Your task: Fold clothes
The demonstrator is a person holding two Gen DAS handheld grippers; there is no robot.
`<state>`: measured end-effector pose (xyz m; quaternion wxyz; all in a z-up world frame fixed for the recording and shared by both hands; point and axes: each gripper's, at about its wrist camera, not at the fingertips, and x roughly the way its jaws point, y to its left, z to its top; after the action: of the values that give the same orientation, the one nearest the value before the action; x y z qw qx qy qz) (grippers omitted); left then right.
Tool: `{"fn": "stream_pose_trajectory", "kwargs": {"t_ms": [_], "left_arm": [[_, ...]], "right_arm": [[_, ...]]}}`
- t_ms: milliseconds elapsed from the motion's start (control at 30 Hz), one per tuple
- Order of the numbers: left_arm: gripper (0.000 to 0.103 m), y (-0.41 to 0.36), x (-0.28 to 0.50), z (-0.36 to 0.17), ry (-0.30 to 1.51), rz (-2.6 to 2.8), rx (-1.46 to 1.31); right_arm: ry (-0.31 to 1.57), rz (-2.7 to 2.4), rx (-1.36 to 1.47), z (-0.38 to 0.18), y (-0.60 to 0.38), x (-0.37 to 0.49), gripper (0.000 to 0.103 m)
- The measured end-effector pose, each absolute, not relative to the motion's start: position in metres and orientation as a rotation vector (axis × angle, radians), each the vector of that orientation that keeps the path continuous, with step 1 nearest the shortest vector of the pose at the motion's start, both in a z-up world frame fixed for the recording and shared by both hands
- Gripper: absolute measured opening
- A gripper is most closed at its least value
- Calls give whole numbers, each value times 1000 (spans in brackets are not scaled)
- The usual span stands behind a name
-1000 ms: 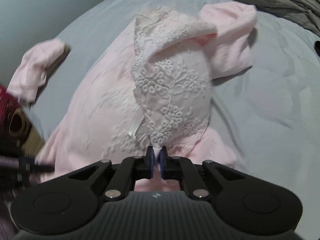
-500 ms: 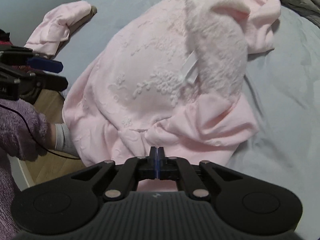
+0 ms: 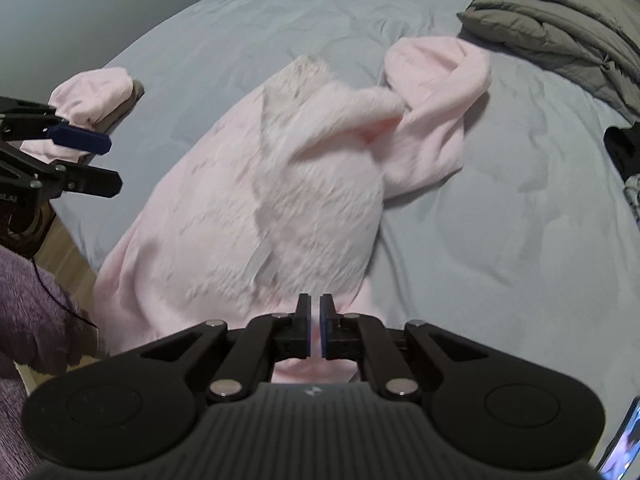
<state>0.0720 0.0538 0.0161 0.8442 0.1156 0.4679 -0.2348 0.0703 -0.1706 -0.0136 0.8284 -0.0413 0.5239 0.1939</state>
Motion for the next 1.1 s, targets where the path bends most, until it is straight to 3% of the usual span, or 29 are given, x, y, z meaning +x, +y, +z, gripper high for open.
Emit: {"fn": "stream_pose_trajectory", "kwargs": {"t_ms": [33,67,100,133,367,567,633,867,1100], "left_arm": [[60,52,76,16,975,-499,253],[61,51,81,14,963,-501,254],[62,50,87,12,956,-498,246],[62,50,92,8,955,-493,231],[62,53,132,-32,1038,-423,37],[62,38,144,-52,1047,-412,41],[62,36,145,-57,1058,-409,27],[14,35,147,-54,1069,-417,4],[4,32,131,-34,1062,-498,62]], "right_arm": [[1107,412,-91,-11,-171,74,9],[1094,413,-94,-10,-170,78,17],[1076,410,-89,-9,-168,82,44],[1051,404,-78,-8,-168,84,62],[1008,435,13,-20,-158,101,60],[1011,409,42,-31,-158,110,60],[1009,398,54,-32,-160,111,51],[1000,359,58,-30,-168,110,27],[1049,384,55,-29,-175,103,18]]}}
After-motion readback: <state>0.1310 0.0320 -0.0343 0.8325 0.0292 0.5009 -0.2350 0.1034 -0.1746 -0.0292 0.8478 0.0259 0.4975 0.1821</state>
